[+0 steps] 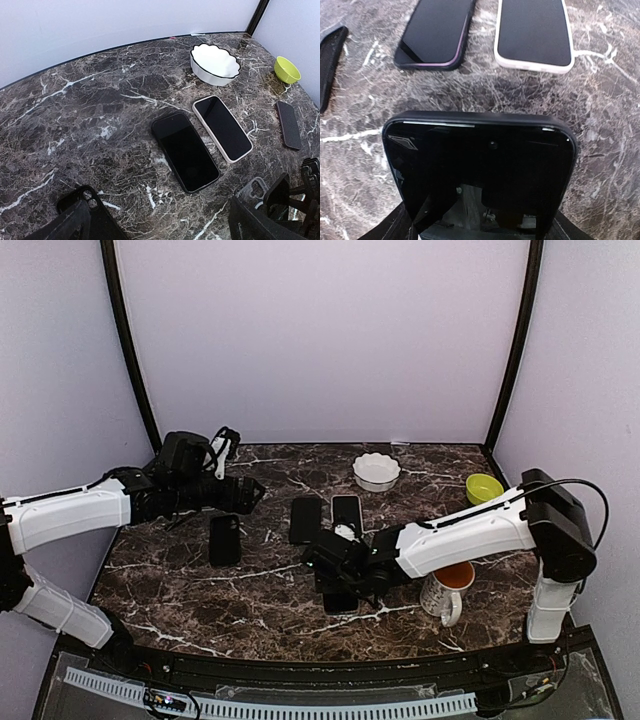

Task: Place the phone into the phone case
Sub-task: Place the phone on the phone case.

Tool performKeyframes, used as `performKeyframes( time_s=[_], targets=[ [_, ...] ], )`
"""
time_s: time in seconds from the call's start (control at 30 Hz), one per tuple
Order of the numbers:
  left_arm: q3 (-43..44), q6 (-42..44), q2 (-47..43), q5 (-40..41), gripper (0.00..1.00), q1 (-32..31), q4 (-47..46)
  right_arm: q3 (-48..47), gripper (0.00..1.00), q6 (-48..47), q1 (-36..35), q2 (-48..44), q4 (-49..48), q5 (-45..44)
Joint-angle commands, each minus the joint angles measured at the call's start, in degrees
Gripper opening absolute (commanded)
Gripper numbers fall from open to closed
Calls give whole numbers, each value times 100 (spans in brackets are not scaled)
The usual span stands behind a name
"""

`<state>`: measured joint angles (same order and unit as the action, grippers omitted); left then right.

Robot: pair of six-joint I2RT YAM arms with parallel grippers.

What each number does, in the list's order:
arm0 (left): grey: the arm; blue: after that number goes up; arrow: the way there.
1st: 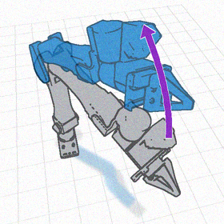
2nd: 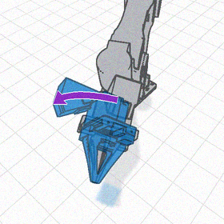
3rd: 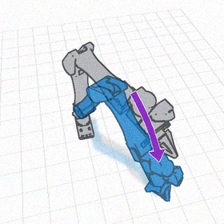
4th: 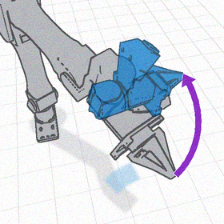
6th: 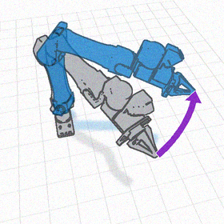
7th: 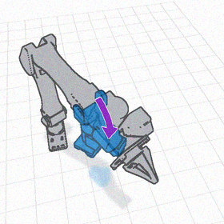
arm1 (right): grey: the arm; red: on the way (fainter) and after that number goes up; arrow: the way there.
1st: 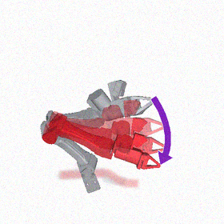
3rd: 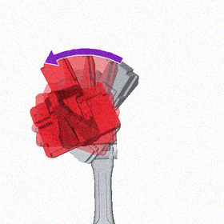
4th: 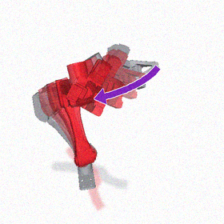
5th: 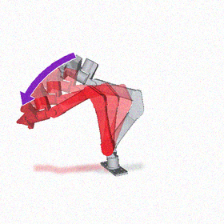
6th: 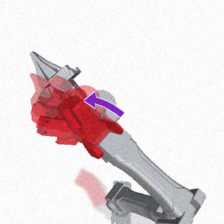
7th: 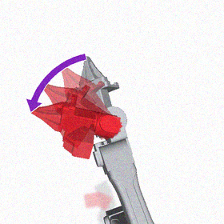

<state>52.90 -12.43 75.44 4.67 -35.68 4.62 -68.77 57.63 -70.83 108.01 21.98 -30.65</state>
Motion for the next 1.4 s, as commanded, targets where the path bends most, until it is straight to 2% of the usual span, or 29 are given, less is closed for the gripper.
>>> performKeyframes(
  time_s=[0.0, 0.33, 0.47, 0.67, 0.8, 0.87, 1.17, 1.37],
  targets=[
    [180, -67, -80, -164, 99, -27, 126, -221, 0, 163, -19, 155, 72, -34],
    [202, -102, -62, -238, 99, -27, 146, -8, 0, 228, -12, 185, 101, 685],
    [189, -140, -55, -285, 99, -27, 126, -115, 2, 301, -12, 359, 405, 879],
    [178, -138, -55, -284, 99, -27, 118, -77, 31, 371, -19, 272, 652, 805],
    [182, -129, -32, -281, 99, -27, 118, -262, 54, -53, -42, 391, 802, 777],
    [177, -129, -26, -282, 99, -25, 118, -323, 62, -211, -56, 488, 861, 816],
    [179, -109, 9, -278, 99, -24, 118, -253, 82, -256, -54, 512, 916, 865],
    [183, -102, 26, -269, 99, -25, 118, -414, 87, -217, -54, 544, 1110, 748]
  ],
)
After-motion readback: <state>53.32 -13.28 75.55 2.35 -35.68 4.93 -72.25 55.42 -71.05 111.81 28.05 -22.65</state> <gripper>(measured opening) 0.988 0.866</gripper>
